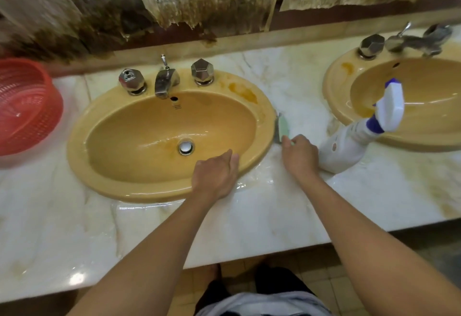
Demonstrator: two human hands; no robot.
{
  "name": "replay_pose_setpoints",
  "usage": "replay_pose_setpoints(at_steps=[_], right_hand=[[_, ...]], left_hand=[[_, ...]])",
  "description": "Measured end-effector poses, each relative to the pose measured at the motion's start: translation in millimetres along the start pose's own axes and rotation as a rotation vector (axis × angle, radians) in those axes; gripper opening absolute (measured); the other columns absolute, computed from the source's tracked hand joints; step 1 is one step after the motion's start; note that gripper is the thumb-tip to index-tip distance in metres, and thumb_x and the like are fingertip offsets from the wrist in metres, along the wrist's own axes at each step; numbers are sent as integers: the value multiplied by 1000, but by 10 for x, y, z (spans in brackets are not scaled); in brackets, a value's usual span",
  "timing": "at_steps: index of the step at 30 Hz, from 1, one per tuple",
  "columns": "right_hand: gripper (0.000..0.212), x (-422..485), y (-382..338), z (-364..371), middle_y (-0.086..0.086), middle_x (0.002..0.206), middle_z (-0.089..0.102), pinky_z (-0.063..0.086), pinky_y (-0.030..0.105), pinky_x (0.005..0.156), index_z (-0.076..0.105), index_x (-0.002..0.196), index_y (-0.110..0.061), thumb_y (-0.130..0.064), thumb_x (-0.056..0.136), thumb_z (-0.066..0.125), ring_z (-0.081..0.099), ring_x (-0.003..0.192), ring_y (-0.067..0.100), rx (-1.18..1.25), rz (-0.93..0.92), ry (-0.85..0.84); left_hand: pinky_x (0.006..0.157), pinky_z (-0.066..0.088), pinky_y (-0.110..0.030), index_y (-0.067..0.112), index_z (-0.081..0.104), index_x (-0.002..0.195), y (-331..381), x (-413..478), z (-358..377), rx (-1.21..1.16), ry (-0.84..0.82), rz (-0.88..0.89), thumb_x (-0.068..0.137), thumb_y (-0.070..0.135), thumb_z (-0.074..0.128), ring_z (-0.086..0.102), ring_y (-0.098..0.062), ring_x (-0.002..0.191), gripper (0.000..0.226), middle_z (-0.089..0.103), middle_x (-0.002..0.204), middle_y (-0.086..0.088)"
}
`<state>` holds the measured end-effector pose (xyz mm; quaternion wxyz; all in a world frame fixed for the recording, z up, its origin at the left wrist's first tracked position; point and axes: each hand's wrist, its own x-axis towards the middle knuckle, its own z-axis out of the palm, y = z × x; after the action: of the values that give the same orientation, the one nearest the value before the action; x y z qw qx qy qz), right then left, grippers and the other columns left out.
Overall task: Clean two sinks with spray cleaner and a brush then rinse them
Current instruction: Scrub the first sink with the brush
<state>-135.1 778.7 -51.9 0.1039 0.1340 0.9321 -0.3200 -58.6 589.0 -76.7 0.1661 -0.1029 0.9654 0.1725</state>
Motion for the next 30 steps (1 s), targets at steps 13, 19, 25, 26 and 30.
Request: replay_pose_setpoints(at_steps=[13,19,25,26,30], right_hand=[[33,441,-709,-189,14,119,61,38,35,75,58,121,-10,-32,103,41,60,110,36,-457,-268,-95],[60,241,-669,-348,10,108,59,41,35,77,58,113,-12,-67,96,40,59,107,36,-581,-230,-262],[49,492,-1126,-99,12,115,61,43,35,75,59,114,-10,-55,96,48,60,105,36,-506,-224,-174],[47,503,-1157,-75,12,113,60,42,34,73,60,113,-11,-53,96,48,60,102,36,-523,-234,-162],[42,464,-964,-154,6,92,56,42,33,69,56,94,-13,-55,91,53,56,85,32,-663,-199,-202]], left_hand=[[104,34,-43,25,36,155,205,135,-24,-17,9,-79,107,49,13,54,-28,125,59,62,134,-7],[121,16,-47,22,8,162,181,278,-15,-33,-130,60,106,54,7,17,-23,154,65,19,168,5],[124,9,-46,19,1,162,188,351,-21,-135,-164,107,104,59,11,7,-21,156,71,8,170,6],[124,10,-45,19,1,162,175,361,-16,-147,-170,99,104,61,12,7,-21,156,73,7,170,6],[124,9,-47,20,-3,162,145,409,-4,-201,-228,55,100,68,11,2,-21,157,80,-2,170,7]])
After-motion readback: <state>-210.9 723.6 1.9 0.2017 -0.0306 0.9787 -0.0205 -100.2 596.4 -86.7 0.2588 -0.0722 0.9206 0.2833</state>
